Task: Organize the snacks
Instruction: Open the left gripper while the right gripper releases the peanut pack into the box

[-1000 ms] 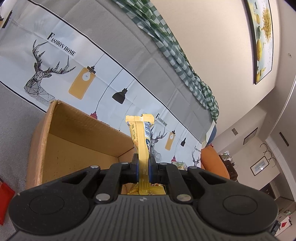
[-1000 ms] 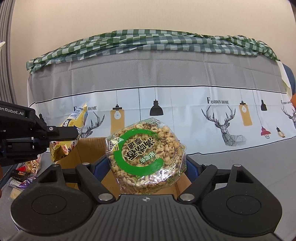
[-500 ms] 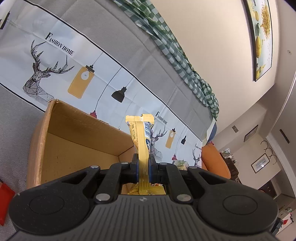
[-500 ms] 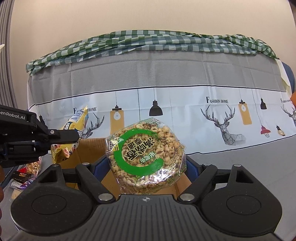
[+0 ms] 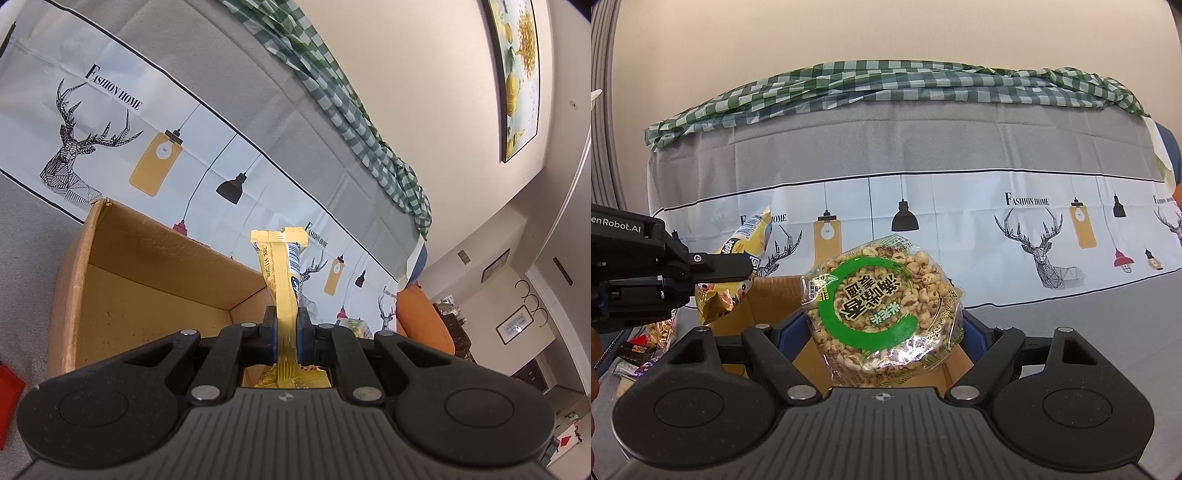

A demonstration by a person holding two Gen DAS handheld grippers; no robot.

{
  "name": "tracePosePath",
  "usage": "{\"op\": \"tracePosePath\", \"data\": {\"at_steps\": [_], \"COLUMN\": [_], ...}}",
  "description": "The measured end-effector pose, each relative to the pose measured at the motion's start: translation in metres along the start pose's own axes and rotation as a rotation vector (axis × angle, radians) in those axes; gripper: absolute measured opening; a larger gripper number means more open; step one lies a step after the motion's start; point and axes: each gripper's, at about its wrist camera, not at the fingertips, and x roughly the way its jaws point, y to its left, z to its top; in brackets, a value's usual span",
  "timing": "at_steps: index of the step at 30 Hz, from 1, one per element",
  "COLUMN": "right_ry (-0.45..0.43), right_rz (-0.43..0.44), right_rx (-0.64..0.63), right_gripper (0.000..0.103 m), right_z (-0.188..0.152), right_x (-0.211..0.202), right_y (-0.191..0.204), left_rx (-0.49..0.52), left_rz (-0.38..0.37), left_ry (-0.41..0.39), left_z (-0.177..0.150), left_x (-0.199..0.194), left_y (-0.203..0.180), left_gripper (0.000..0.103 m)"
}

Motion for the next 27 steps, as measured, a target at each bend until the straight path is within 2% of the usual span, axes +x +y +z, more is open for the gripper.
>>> {"op": "tracePosePath", "data": {"at_steps": [3,7,19,24,27], "right_ry": [0.005,0.008,0.006,0.001,-0.007], "right_rz": [0.001,-0.012,-0.006,-0.006,-0.001], "right_rx": [-0.001,-0.003,-0.017,-0.012,-0.002], "right_gripper": [0.085,0.087,0.088,0.088,0.088], "right_z": [0.0,0.001,0.0,0.0,0.001], "right_x": [0.001,0.003,0.002,0.002,0.002], "right_y": [0.0,0.0,0.002,0.002,0.005], "left_rx": [-0.008,-0.023,-0.013,0.03,0.097], "left_rz": [-0.015,-0.024,-0.02,0.002,0.033], "left_ry": [0.008,0.023,0.027,0.009,-0.003], "left_z": [0.0,0.0,0.001,0.003,0.001], "left_x": [0.0,0.002,0.002,-0.004,-0.011], "left_y": [0.001,0.002,0.001,0.0,-0.004], "left_gripper": [0.01,0.022,0.022,0.022,0.021]}}
